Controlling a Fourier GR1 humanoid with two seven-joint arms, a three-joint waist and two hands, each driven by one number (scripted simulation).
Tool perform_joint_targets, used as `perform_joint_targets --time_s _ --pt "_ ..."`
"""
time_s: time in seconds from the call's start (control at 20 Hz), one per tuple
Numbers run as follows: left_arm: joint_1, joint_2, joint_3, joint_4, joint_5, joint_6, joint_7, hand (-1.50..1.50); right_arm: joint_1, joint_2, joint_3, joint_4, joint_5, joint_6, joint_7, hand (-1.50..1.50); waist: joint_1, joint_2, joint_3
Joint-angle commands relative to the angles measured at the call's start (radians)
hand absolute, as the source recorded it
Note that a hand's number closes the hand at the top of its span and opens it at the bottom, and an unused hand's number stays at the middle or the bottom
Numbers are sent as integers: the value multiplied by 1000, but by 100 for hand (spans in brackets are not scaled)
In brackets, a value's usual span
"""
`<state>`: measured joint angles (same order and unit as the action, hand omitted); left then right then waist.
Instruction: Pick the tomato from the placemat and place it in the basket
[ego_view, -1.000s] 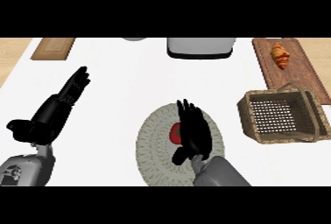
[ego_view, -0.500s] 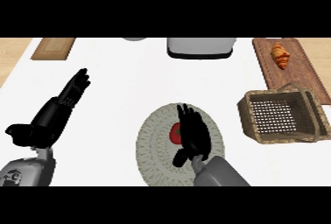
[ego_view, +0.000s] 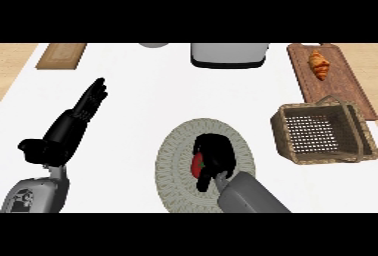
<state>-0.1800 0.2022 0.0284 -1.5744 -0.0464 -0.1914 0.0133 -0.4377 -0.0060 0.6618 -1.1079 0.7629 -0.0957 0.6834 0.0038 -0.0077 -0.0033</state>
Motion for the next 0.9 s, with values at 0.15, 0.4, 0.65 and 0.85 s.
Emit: perform_joint_targets --time_s 0.15,0.4,0.65,0.85 --pt "55 7 15 -32 7 -22 -26 0 -14 5 83 93 98 -39 -58 150 8 8 3" --pt "20 13 41 12 5 -5 -4 0 232 -144 285 -286 203 -9 -96 150 -42 -7 2" --pt "63 18 45 -12 3 -3 -1 0 387 -362 459 -585 322 -67 -150 150 -70 -21 1" --pt "58 12 47 -44 16 -1 22 0 579 -559 501 -856 350 -205 -159 150 -56 -9 3"
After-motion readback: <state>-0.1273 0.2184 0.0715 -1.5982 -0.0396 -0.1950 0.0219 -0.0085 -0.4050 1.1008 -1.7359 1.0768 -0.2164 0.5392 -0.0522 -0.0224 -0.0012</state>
